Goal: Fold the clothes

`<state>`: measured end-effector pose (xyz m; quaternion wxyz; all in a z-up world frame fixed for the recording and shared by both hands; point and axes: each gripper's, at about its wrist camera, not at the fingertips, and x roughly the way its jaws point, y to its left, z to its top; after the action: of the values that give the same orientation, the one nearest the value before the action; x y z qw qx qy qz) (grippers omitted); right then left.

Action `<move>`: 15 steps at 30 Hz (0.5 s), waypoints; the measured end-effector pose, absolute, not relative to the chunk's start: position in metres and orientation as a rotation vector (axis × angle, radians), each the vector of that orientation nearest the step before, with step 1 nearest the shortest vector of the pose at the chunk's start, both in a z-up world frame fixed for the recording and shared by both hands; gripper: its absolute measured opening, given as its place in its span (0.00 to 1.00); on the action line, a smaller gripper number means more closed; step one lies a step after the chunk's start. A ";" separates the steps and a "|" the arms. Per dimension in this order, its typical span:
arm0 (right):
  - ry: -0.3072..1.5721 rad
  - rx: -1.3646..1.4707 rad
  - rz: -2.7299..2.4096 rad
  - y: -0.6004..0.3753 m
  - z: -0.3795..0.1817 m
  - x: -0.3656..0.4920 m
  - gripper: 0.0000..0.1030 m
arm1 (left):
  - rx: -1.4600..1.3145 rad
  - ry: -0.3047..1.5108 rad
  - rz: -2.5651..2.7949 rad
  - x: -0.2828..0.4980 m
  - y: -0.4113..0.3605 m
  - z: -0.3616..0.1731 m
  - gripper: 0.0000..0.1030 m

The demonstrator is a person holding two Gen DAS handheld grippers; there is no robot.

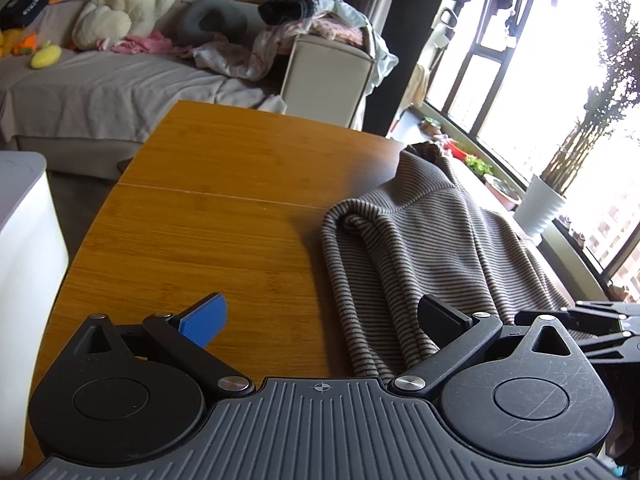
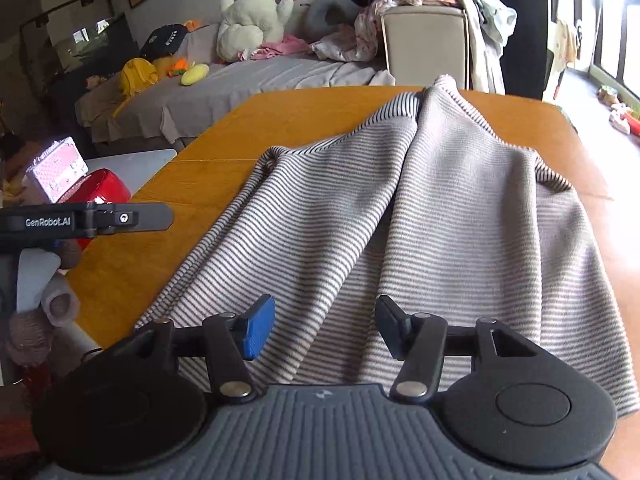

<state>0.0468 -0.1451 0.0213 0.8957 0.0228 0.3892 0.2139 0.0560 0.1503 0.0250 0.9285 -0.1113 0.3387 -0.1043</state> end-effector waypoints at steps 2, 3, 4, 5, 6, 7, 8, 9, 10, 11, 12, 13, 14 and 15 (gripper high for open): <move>0.793 0.059 0.472 -0.140 0.016 0.045 0.57 | -0.225 0.696 -0.207 0.058 0.150 0.025 1.00; 0.791 0.065 0.485 -0.136 0.014 0.048 0.57 | -0.223 0.696 -0.204 0.059 0.150 0.025 1.00; 0.789 0.071 0.498 -0.132 0.011 0.050 0.57 | -0.223 0.696 -0.202 0.060 0.150 0.025 1.00; 0.778 0.047 0.512 -0.126 0.011 0.052 0.50 | -0.223 0.695 -0.201 0.061 0.150 0.026 1.00; 0.762 0.001 0.525 -0.118 0.012 0.054 0.22 | -0.222 0.694 -0.200 0.062 0.149 0.026 1.00; 0.745 -0.046 0.540 -0.111 0.016 0.057 0.08 | -0.223 0.691 -0.200 0.062 0.150 0.026 1.00; 0.735 -0.062 0.569 -0.108 0.025 0.063 0.04 | -0.223 0.688 -0.201 0.062 0.151 0.027 1.00; 0.724 -0.057 0.598 -0.107 0.035 0.071 0.04 | -0.223 0.683 -0.200 0.062 0.153 0.028 1.00; 0.692 -0.072 0.610 -0.105 0.052 0.082 0.04 | -0.223 0.673 -0.196 0.062 0.157 0.029 1.00; 0.652 -0.099 0.613 -0.101 0.071 0.094 0.04 | -0.224 0.662 -0.190 0.063 0.160 0.030 1.00; 0.607 -0.127 0.606 -0.097 0.088 0.107 0.04 | -0.225 0.651 -0.184 0.064 0.164 0.032 1.00; 0.561 -0.152 0.592 -0.092 0.106 0.123 0.04 | -0.233 0.641 -0.182 0.065 0.168 0.033 1.00; 0.526 -0.167 0.583 -0.087 0.121 0.138 0.04 | -0.246 0.630 -0.182 0.067 0.173 0.034 1.00; 0.494 -0.174 0.576 -0.079 0.136 0.157 0.04 | -0.259 0.619 -0.183 0.069 0.177 0.035 1.00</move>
<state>0.1568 -0.0793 0.1364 0.9252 -0.0849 0.2407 0.2807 0.0686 0.1775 0.0354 0.9402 -0.1270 0.3031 -0.0898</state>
